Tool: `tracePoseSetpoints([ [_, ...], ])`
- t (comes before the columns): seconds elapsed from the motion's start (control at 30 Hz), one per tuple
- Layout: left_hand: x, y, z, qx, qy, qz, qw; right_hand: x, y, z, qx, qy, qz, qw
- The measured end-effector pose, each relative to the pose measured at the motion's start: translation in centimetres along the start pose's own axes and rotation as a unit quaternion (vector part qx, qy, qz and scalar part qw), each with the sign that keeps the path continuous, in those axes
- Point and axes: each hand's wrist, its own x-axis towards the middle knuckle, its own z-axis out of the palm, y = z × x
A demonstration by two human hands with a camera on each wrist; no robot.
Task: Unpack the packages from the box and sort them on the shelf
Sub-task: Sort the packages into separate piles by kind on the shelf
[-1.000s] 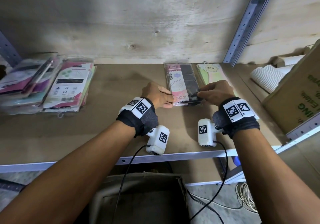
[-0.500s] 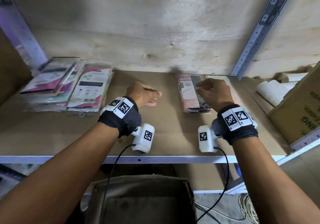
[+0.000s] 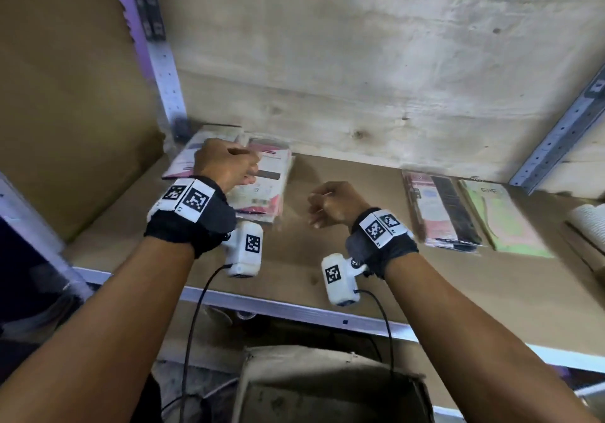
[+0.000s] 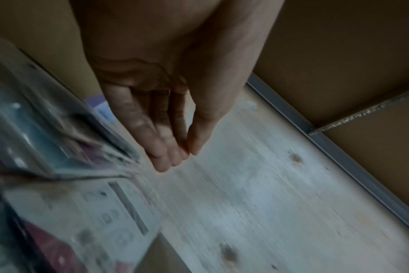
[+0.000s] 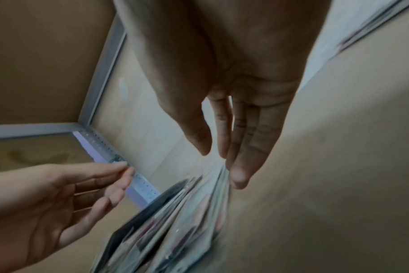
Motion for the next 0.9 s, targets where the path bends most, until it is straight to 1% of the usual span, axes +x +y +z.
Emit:
tracePoseSetpoints([
  [0.07,0.1,-0.2,-1.5,0.008,0.010,0.007,1.000,2.1,-1.2,2.2,0.011,-0.019,0.011,1.000],
  [0.1,0.2,-0.3,-1.9,0.017,0.013,0.011,1.000,3.2,-1.7,3.1,-0.001,-0.024,0.013,1.000],
  [0.17,0.2,-0.5,-2.5,0.019,0.015,0.014,1.000,5.0,-2.5,4.9,-0.072,-0.017,0.014,0.997],
  [0.23,0.4,-0.7,-2.7,0.011,0.014,0.014,1.000,6.1,-2.5,6.2,-0.101,0.004,0.023,0.995],
  [0.37,0.8,-1.1,-2.3,0.005,0.000,0.005,1.000,6.8,-1.5,6.5,-0.124,0.016,0.020,0.992],
  [0.47,1.2,-1.2,-1.6,0.007,-0.006,0.000,1.000,5.8,-1.4,5.4,-0.144,0.003,0.031,0.989],
  [0.53,1.5,-1.3,-1.0,0.022,0.001,-0.002,1.000,4.7,-1.0,4.3,-0.106,-0.015,0.035,0.994],
  [0.6,1.5,-1.4,-0.4,0.031,0.009,-0.005,0.999,3.2,-0.4,3.0,-0.031,-0.025,0.036,0.999],
  [0.7,1.0,-1.3,1.1,0.071,0.010,-0.005,0.997,0.0,0.1,0.4,0.031,0.001,0.017,0.999],
  [0.73,0.8,-1.3,1.6,0.081,0.002,-0.010,0.997,-1.1,0.2,-0.4,0.039,0.013,0.000,0.999],
  [0.8,0.0,-1.0,2.8,0.066,-0.036,-0.040,0.996,-3.3,0.3,-2.3,0.053,0.047,-0.040,0.997],
  [0.83,-0.5,-0.8,3.4,0.042,-0.065,-0.065,0.995,-4.2,0.4,-3.1,0.060,0.065,-0.063,0.994],
  [0.9,-1.7,0.0,4.2,-0.017,-0.142,-0.118,0.983,-6.0,0.4,-4.6,0.035,0.097,-0.113,0.988],
])
